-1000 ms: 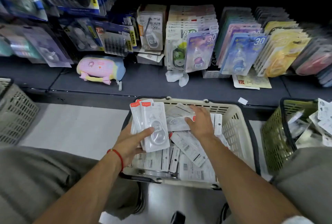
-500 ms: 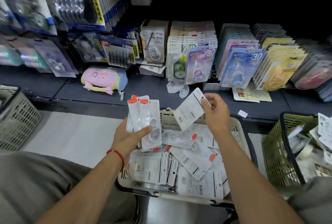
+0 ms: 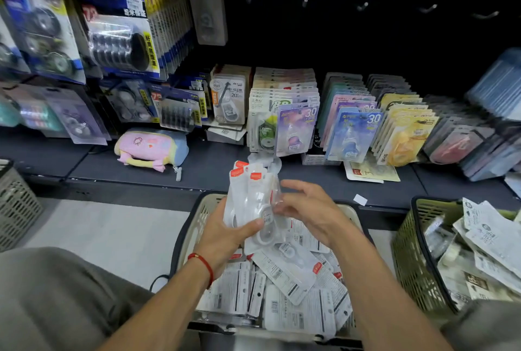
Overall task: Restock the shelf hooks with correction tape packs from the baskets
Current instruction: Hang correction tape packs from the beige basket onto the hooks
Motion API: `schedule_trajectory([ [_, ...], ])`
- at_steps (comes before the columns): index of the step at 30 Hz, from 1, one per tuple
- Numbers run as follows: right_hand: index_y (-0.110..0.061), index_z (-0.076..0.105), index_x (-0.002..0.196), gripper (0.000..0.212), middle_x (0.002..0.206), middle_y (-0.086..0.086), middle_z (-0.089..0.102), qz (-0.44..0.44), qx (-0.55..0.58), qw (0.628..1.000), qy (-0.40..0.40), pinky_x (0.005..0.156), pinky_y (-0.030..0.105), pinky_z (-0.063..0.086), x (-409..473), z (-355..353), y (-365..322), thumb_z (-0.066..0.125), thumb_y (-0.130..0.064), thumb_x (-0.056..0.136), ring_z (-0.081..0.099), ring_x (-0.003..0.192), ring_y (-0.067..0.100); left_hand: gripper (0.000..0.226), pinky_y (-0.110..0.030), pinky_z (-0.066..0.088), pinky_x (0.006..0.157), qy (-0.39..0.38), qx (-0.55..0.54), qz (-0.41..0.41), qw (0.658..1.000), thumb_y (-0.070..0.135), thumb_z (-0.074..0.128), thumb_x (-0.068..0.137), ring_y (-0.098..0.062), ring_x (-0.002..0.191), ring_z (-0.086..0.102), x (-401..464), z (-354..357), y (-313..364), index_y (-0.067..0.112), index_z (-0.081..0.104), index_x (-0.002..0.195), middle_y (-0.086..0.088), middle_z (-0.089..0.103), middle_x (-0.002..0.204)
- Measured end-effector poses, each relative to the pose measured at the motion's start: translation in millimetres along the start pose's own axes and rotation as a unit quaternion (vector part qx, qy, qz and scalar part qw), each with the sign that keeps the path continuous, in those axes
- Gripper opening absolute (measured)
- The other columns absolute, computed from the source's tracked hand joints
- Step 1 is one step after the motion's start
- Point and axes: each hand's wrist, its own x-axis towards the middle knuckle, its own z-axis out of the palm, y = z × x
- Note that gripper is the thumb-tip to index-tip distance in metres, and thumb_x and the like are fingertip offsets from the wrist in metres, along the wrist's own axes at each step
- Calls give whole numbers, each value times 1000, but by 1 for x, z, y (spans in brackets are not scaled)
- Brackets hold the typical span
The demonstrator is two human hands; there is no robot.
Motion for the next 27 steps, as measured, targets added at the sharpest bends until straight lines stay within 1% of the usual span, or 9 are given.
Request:
schedule_trajectory([
  [2, -28, 75, 101, 44, 101, 8, 79, -12, -32, 999, 10, 70, 23, 61, -2, -4, 2, 83, 7, 76, 79, 82, 17, 57, -44, 63, 83, -21, -29, -10, 999, 10, 90, 80, -31, 113, 74, -2, -1, -1, 31, 68, 129, -8, 77, 123],
  [4, -21, 73, 120, 48, 109, 13, 74, -19, -56, 998, 13, 78, 34, 64, -2, -7, 0, 87, 1, 80, 78, 79, 21, 58, -43, 63, 80, -34, -50, -17, 998, 11, 90, 80, -33, 114, 74, -2, -1, 2, 29, 67, 131, -11, 76, 125],
  [6, -20, 67, 133, 58, 108, 9, 71, -23, -120, 992, 24, 84, 46, 62, -1, -11, -7, 92, -17, 81, 76, 83, 22, 57, -44, 63, 77, -45, -66, -31, 996, 14, 90, 81, -35, 112, 74, -2, -1, 7, 29, 67, 131, -13, 75, 126],
  [10, -35, 62, 125, 65, 115, -4, 59, -58, -297, 950, 76, 89, 34, 53, 2, -19, -33, 89, -59, 71, 59, 108, 13, 58, -46, 63, 78, -67, -79, -35, 994, 16, 85, 86, -36, 114, 74, 6, -3, 30, 27, 62, 138, -12, 74, 130],
  [13, -35, 54, 117, 65, 111, -12, 65, -49, -239, 967, 77, 76, 30, 52, 4, -16, -58, 83, -71, 71, 65, 99, 7, 57, -50, 64, 84, -89, -76, -18, 993, 21, 85, 86, -34, 115, 74, 19, 0, 62, 33, 64, 137, -8, 74, 131],
  [17, -30, 64, 91, 54, 76, -14, 72, -115, -236, 952, 156, 60, 29, 48, 10, -7, -88, 68, -82, 78, 67, 69, 1, 63, -48, 64, 81, -105, -76, 20, 991, 16, 87, 84, -34, 115, 74, 41, 4, 114, 30, 61, 140, -7, 74, 130],
  [20, -21, 61, 110, 77, 92, -4, 73, -156, -228, 936, 217, 65, 35, 52, 11, 4, -111, 60, -90, 74, 70, 82, 15, 65, -41, 64, 83, -123, -69, 61, 988, 14, 86, 84, -31, 117, 73, 55, 5, 145, 25, 59, 142, -9, 74, 131],
  [22, -22, 60, 106, 74, 92, -4, 72, -175, -228, 930, 229, 61, 32, 49, 13, 11, -128, 60, -89, 74, 69, 79, 13, 67, -43, 63, 89, -122, -65, 77, 987, 9, 85, 84, -31, 120, 72, 64, 6, 158, 25, 57, 143, -9, 73, 132],
  [27, -25, 62, 106, 69, 93, -8, 73, -199, -221, 943, 150, 70, 33, 54, 25, 26, -165, 60, -87, 77, 72, 85, 13, 65, -58, 56, 101, -74, -82, 88, 990, 5, 84, 82, -33, 116, 73, 85, -5, 179, 24, 59, 139, -9, 75, 127],
])
